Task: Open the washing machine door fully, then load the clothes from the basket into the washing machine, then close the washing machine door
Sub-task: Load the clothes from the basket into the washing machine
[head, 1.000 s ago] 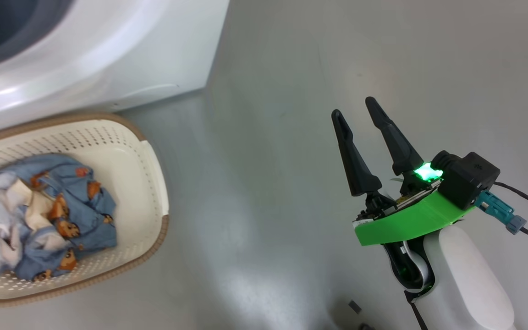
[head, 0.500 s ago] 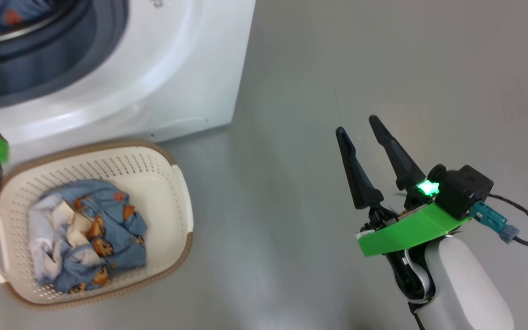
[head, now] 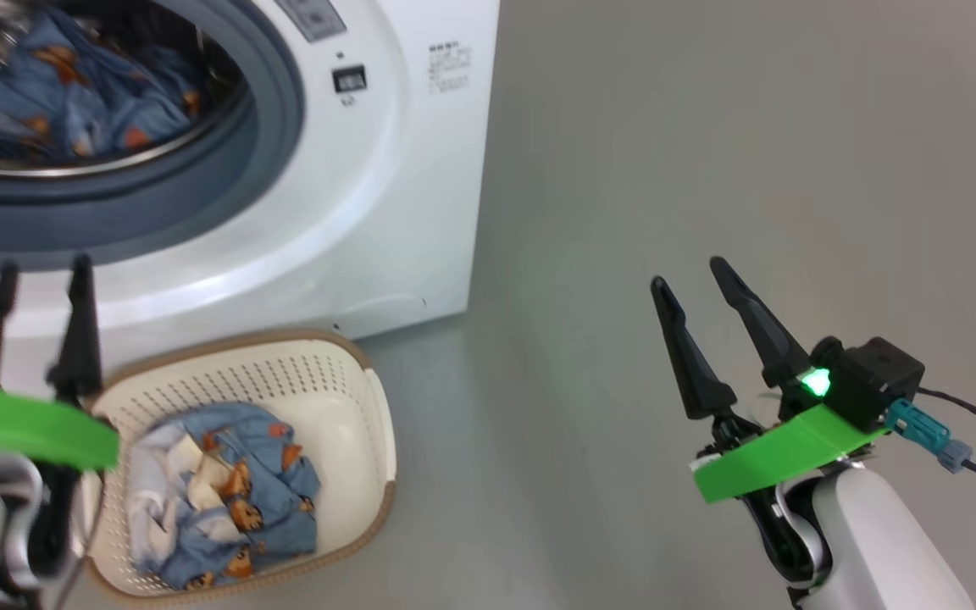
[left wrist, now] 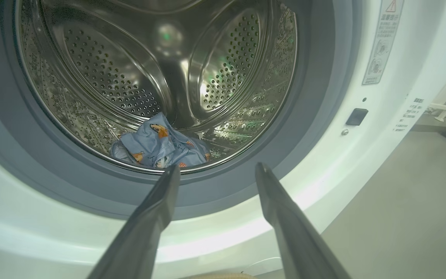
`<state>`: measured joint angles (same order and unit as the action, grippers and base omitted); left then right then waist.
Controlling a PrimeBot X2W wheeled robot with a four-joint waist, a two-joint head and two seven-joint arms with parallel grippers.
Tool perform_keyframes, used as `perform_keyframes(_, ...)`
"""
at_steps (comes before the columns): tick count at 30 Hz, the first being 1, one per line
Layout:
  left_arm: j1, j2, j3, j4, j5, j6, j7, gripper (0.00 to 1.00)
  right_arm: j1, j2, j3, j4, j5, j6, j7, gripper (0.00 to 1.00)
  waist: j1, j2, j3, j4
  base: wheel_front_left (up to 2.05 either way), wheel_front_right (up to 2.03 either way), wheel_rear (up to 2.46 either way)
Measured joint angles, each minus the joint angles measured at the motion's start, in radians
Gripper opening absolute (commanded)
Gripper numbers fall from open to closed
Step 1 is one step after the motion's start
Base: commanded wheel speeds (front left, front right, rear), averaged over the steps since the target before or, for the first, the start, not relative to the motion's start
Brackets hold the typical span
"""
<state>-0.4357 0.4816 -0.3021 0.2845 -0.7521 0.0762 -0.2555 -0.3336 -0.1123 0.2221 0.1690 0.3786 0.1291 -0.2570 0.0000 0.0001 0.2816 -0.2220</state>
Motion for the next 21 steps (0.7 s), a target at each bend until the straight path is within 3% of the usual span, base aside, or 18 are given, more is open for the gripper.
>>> perform_keyframes(5, 0.109, -0.021, 0.033, -0.061, 0.013, 0.017, 0.000, 1.00, 0.026, -0.023, -0.005, 0.006, 0.001, 0.000, 0.000, 1.00, 0.0000, 0.0000, -0.055, 0.021, 0.00, 0.00, 0.00)
perform_keyframes(21, 0.337, -0.147, 0.106, -0.134, 0.105, 0.012, 0.000, 1.00, 0.114, -0.061, -0.004, 0.037, 0.011, 0.000, 0.000, 1.00, 0.0000, 0.0000, -0.203, 0.082, 0.00, 0.00, 0.00)
